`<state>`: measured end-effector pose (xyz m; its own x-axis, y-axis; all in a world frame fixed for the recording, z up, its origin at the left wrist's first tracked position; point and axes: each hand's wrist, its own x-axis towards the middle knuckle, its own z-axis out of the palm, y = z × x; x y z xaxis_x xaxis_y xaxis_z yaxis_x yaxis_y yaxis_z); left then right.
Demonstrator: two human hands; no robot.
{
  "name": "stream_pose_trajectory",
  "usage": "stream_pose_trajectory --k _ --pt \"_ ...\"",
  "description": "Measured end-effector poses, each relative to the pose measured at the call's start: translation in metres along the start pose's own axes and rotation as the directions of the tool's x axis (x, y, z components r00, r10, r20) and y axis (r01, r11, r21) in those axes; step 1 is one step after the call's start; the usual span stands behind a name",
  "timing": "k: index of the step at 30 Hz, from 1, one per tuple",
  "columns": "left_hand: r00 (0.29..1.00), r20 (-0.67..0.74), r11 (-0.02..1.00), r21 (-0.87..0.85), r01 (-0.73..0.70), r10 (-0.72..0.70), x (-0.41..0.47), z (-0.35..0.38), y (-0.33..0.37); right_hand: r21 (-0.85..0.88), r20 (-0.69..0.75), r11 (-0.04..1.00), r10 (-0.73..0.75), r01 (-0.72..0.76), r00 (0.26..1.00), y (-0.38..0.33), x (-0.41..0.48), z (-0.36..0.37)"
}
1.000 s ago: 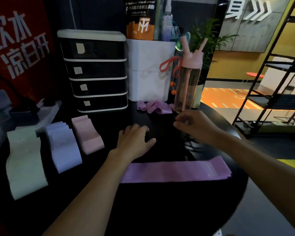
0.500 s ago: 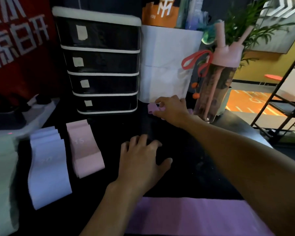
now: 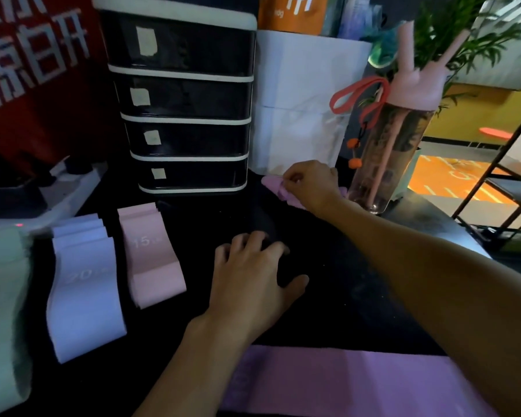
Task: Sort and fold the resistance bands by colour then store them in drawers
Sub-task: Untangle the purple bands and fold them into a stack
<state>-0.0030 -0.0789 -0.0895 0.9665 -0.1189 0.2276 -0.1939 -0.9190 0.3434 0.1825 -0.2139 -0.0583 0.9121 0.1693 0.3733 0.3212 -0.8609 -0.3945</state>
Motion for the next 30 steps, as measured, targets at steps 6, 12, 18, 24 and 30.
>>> stream_pose_trajectory --k 6,12,18,24,30 --pt "0.991 -0.119 0.979 -0.203 0.031 -0.057 0.001 -0.007 0.004 0.263 -0.053 0.955 -0.128 0.138 0.990 -0.022 -0.038 -0.047" --pt "0.904 -0.363 0.799 -0.600 -0.041 -0.226 0.008 -0.024 0.005 0.402 -0.019 0.900 -0.176 0.168 0.984 -0.044 -0.092 -0.092" --pt "0.928 -0.265 0.536 -0.839 -0.089 -0.262 -0.001 -0.042 0.017 0.393 -0.087 0.900 -0.166 0.187 0.982 -0.046 -0.127 -0.115" --pt "0.951 -0.260 0.457 -0.875 -0.159 -0.167 -0.005 -0.046 0.022 0.481 -0.092 0.861 -0.140 0.167 0.986 -0.048 -0.149 -0.135" --pt "0.973 -0.191 0.350 -0.927 -0.135 -0.129 -0.009 -0.049 0.031 0.538 -0.083 0.830 -0.119 0.145 0.989 -0.056 -0.163 -0.142"
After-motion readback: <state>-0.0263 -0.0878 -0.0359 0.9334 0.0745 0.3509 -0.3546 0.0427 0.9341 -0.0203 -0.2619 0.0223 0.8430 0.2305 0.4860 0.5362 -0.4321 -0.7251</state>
